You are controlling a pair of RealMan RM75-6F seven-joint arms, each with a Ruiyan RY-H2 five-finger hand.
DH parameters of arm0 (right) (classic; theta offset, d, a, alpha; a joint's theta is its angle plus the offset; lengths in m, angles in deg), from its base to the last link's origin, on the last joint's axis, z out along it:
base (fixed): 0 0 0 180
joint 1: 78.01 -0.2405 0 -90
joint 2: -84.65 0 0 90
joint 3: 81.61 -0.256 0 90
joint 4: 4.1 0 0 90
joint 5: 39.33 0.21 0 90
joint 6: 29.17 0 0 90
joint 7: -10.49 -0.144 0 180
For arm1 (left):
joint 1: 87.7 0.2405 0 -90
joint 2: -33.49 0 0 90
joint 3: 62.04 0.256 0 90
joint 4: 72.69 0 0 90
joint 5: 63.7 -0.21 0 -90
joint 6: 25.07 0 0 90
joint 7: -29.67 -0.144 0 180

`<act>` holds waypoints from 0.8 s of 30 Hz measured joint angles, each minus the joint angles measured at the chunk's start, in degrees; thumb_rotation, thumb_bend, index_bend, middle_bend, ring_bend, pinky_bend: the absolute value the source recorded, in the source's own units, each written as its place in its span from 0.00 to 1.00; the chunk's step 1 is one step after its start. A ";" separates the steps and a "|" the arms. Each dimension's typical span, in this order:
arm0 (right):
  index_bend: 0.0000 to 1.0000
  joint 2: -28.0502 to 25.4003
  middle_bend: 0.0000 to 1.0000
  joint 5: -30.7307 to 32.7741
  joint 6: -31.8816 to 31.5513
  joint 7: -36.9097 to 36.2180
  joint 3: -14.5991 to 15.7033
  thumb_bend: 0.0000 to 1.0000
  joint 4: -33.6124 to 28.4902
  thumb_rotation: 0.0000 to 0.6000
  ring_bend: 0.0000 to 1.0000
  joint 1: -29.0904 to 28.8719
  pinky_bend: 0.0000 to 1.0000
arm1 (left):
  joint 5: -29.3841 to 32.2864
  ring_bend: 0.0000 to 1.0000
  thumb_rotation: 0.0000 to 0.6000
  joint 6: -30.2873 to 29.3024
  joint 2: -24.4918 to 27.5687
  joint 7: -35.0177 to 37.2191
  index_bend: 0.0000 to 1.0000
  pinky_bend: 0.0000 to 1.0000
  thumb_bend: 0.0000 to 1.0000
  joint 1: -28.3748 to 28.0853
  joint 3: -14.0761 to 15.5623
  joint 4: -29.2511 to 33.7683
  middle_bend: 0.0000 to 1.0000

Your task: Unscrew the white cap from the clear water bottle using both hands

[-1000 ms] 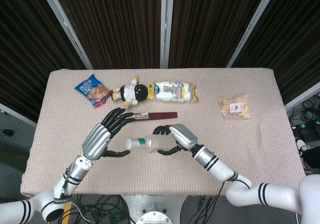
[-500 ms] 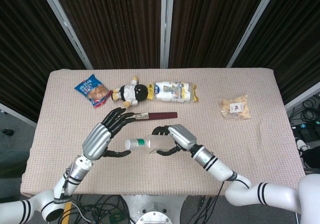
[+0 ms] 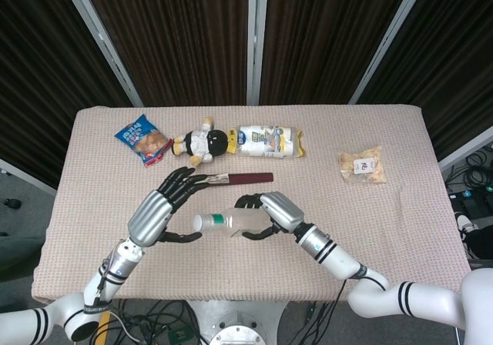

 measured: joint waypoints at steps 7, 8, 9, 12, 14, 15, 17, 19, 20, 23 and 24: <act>0.55 0.07 0.51 0.14 0.06 -0.12 -0.08 0.38 0.21 1.00 0.40 -0.07 0.55 | -0.10 0.04 1.00 0.12 0.34 -0.29 0.13 0.07 0.00 -0.08 0.00 0.73 0.10; 0.55 0.03 0.51 0.12 0.05 -0.13 -0.04 0.38 0.21 1.00 0.40 -0.05 0.55 | -0.14 0.04 1.00 0.13 0.36 -0.30 0.13 0.07 0.00 -0.06 0.07 0.73 0.10; 0.55 -0.01 0.51 0.08 0.02 -0.16 0.00 0.38 0.21 1.00 0.40 -0.02 0.55 | -0.18 0.04 1.00 0.16 0.42 -0.32 0.13 0.07 0.00 -0.05 0.14 0.76 0.10; 0.55 -0.18 0.51 -0.10 -0.03 -0.42 0.08 0.38 0.14 1.00 0.40 0.02 0.55 | -0.29 0.04 1.00 0.52 0.97 -0.54 0.14 0.07 0.00 -0.01 0.52 1.03 0.10; 0.55 -0.38 0.51 -0.26 -0.10 -0.71 0.16 0.38 0.07 1.00 0.40 0.07 0.55 | -0.41 0.04 1.00 0.66 1.40 -0.70 0.16 0.07 0.00 0.14 0.92 1.18 0.10; 0.55 -0.50 0.51 -0.35 -0.14 -0.82 0.20 0.38 0.04 1.00 0.40 0.11 0.55 | -0.39 0.04 1.00 0.76 1.55 -0.69 0.17 0.07 0.00 0.21 1.09 1.18 0.10; 0.55 -0.68 0.51 -0.44 -0.27 -1.06 0.24 0.38 0.00 1.00 0.40 0.19 0.55 | -0.24 0.04 1.00 1.22 1.94 -0.37 0.20 0.07 0.00 0.29 1.42 1.26 0.10; 0.55 -0.74 0.51 -0.53 -0.40 -1.29 0.24 0.38 -0.01 1.00 0.40 0.24 0.55 | -0.13 0.04 1.00 1.73 2.32 -0.09 0.23 0.07 0.02 0.27 1.68 1.37 0.10; 0.55 -0.75 0.51 -0.58 -0.41 -1.38 0.24 0.38 -0.01 1.00 0.40 0.23 0.55 | -0.12 0.04 1.00 1.93 2.47 0.00 0.25 0.07 0.05 0.24 1.77 1.43 0.10; 0.55 -0.77 0.51 -0.69 -0.32 -1.53 0.21 0.38 0.04 1.00 0.40 0.10 0.55 | -0.44 0.04 1.00 2.34 2.88 0.25 0.27 0.06 0.12 0.05 2.06 1.58 0.10; 0.55 -0.75 0.51 -0.68 -0.31 -1.55 0.20 0.38 0.06 1.00 0.40 0.08 0.55 | -0.56 0.04 1.00 2.48 3.05 0.31 0.27 0.06 0.14 -0.01 2.14 1.64 0.10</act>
